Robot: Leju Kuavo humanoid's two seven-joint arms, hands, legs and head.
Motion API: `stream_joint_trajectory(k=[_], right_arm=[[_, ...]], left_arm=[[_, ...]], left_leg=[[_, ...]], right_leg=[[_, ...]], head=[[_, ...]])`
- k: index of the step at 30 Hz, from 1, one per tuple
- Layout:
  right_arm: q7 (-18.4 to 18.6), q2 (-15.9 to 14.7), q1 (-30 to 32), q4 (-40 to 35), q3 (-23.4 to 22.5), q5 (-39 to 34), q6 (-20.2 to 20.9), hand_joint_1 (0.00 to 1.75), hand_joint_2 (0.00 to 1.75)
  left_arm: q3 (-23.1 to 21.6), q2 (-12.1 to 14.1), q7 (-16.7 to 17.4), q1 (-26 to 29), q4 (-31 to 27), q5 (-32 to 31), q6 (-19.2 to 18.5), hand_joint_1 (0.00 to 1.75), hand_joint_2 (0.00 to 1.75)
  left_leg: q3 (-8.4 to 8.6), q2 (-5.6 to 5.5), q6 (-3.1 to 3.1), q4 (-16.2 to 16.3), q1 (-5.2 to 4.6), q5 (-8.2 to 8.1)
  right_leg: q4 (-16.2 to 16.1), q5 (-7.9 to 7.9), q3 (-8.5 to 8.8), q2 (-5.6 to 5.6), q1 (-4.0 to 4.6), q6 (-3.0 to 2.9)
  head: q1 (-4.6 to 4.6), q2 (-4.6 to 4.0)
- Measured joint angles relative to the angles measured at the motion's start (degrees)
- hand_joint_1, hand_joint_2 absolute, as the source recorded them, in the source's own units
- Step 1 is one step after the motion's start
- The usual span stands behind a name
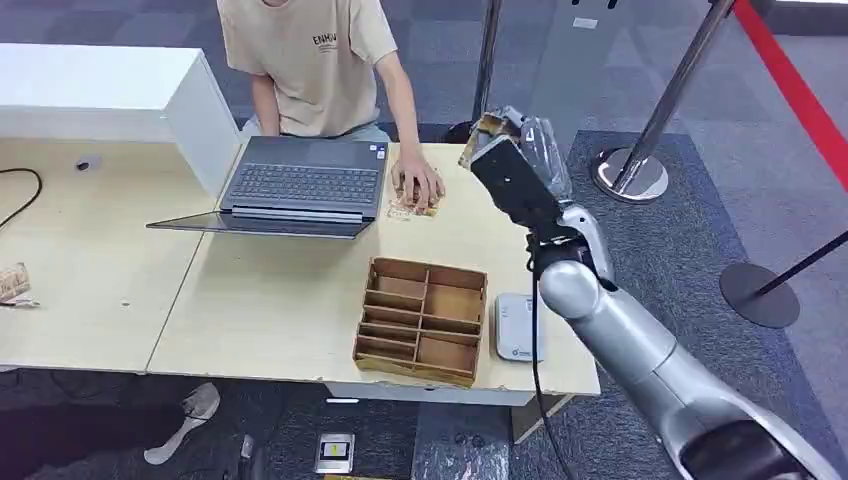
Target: Pass the card to the sensor for recognition and then transmit it.
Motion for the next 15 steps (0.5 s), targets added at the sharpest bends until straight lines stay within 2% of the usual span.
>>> stream_joint_trajectory(k=[3,4,5,9,15], right_arm=[[2.8,2.1,-3.8,4.8,2.0,14.2,-6.4,1.75,1.75],[5.1,2.5,-5.2,6.9,3.0,21.9,-7.7,1.75,1.75],[7.0,2.9,-6.5,9.2,4.0,28.2,-8.6,1.75,1.75],[10.7,4.0,-8.8,16.6,7.0,41.8,-10.9,1.75,1.75],[12.9,4.5,-9.8,24.3,10.0,46.7,-12.1,1.75,1.75]], left_arm=[[0.0,-0.4,0.7,-0.8,0.0,-0.9,0.0,0.00,0.00],[0.0,-0.5,0.9,-1.1,0.0,-1.2,0.0,0.00,0.00],[0.0,-0.6,1.0,-1.3,0.0,-1.3,0.0,0.00,0.00],[0.0,-0.7,1.0,-1.9,-0.1,-1.6,0.1,0.00,0.00],[0.0,-0.7,0.8,-1.8,-0.1,-1.6,0.3,0.00,0.00]], left_leg=[[0.00,0.01,-0.01,0.0,0.00,0.00],[0.00,-0.01,-0.01,0.0,0.01,0.01],[0.00,-0.02,-0.01,0.0,0.01,0.01],[0.00,-0.03,-0.01,0.0,0.01,0.00],[-0.03,-0.03,0.00,0.0,-0.01,-0.01]], right_leg=[[0.0,0.00,-0.01,0.00,0.00,0.00],[0.0,0.00,0.00,0.00,0.00,0.00],[0.0,0.00,0.00,0.00,0.00,0.00],[0.0,0.00,0.00,-0.01,0.00,0.00],[0.0,0.00,-0.04,0.00,0.00,0.00]], head=[[0.00,0.00],[0.02,0.00],[0.00,0.00],[0.00,0.00],[0.00,0.00]])
